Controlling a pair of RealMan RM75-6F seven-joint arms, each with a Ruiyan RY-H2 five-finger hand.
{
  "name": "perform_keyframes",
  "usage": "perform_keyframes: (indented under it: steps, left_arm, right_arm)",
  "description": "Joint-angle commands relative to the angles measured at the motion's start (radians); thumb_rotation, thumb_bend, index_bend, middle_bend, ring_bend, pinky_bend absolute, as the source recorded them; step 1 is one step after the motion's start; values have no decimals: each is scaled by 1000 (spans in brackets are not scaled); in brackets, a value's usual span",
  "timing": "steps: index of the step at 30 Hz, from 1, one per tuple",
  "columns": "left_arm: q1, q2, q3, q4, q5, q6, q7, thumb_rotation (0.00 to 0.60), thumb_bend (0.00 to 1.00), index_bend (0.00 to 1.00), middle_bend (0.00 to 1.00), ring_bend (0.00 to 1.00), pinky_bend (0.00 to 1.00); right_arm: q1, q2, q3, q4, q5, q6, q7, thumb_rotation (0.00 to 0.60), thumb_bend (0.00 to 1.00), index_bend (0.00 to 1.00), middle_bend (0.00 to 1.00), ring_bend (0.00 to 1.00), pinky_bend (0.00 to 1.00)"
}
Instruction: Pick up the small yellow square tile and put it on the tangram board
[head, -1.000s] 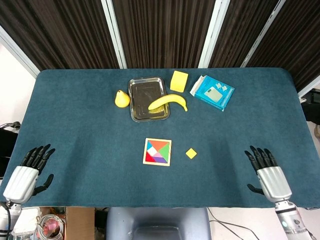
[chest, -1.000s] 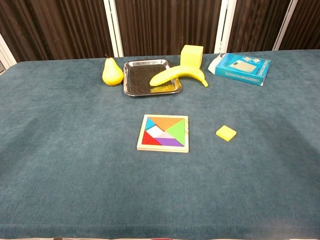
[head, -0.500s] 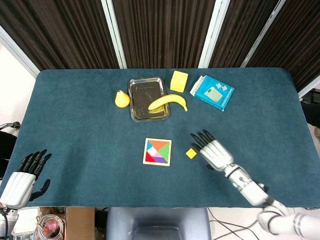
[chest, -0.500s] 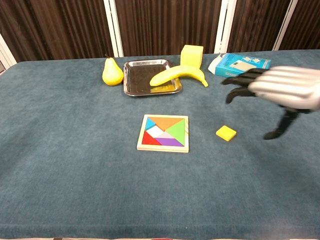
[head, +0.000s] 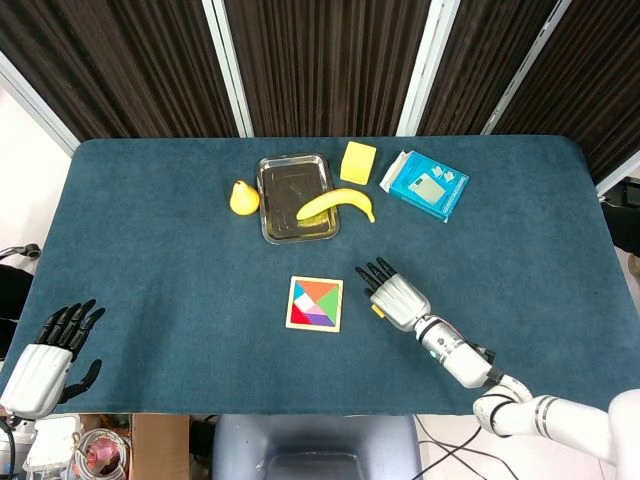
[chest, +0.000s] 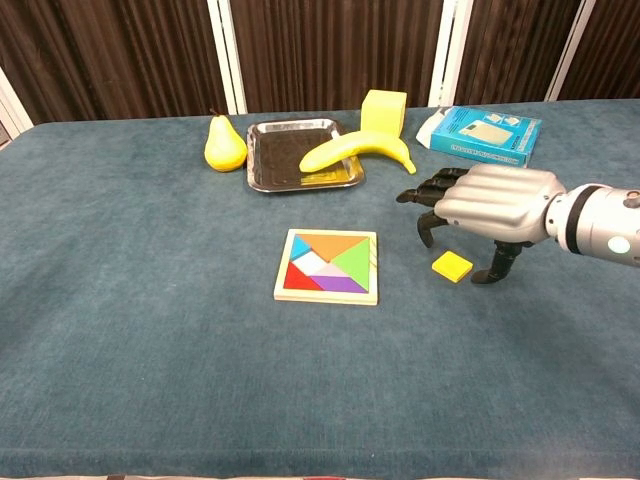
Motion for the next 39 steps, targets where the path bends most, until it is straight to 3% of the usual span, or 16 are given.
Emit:
perform_keyframes:
  steps: [1, 18, 25, 32, 39]
  left_arm:
    - [1, 1, 1, 3, 2, 3, -4, 600, 411, 0, 0, 0, 97]
    - [0, 0, -4, 3, -3, -2, -6, 600, 412, 0, 0, 0, 97]
    - [2, -1, -4, 7, -1, 3, -10, 600, 411, 0, 0, 0, 98]
    - [2, -1, -12, 0, -10, 2, 5, 600, 411, 0, 0, 0, 97]
    - [-1, -3, -13, 4, -7, 1, 3, 600, 411, 0, 0, 0, 97]
  right_arm:
    - [9, -11, -8, 10, 15, 0, -17, 600, 385, 476, 0, 0, 0]
    - [41, -50, -39, 49, 59, 34, -38, 600, 438, 600, 23, 0, 0]
    - [39, -32, -39, 5, 38, 87, -8, 600, 440, 646, 44, 0, 0]
    - [84, -49, 8, -62, 50, 100, -20, 600, 440, 647, 53, 0, 0]
    - [179, -168, 76, -32, 180, 54, -148, 600, 439, 647, 60, 0, 0]
